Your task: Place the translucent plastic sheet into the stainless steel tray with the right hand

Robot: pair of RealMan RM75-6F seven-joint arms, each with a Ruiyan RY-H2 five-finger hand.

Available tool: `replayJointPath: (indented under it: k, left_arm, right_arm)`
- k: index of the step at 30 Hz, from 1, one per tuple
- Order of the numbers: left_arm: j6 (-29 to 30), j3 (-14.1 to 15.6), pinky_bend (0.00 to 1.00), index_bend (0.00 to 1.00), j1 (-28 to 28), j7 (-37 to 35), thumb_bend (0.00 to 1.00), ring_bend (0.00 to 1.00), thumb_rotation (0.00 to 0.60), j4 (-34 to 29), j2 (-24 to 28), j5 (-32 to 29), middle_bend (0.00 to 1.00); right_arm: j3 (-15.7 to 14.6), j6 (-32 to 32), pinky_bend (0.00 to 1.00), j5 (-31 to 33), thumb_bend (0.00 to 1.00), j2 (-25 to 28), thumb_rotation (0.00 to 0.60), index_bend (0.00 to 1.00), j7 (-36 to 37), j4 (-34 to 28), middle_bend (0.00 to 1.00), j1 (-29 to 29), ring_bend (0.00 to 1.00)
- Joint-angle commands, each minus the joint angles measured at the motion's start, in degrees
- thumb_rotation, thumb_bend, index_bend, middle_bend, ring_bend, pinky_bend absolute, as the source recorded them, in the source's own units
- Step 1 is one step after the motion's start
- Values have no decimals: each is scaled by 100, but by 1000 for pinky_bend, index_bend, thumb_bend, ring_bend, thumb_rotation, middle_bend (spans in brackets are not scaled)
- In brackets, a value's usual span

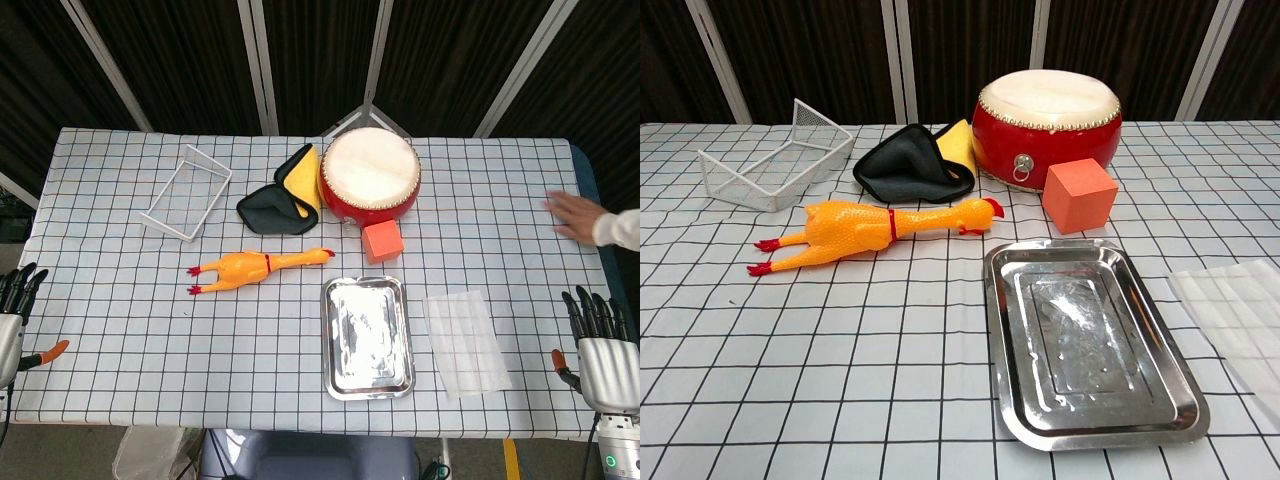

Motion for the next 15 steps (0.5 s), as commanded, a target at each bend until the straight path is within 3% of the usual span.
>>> replayJointPath:
  k: [1, 15]
  left_arm:
    - [5, -1, 0, 0, 1, 0, 0, 0, 600, 1, -1, 2, 0]
    - [29, -16, 0, 0, -8, -53, 0, 0, 600, 23, -2, 35, 0]
  right_arm:
    - [-2, -1, 0, -1, 390, -2, 600, 0, -1, 0, 0, 0, 0]
    - [-238, -213, 0, -98, 389, -263, 600, 0, -427, -89, 0, 13, 0]
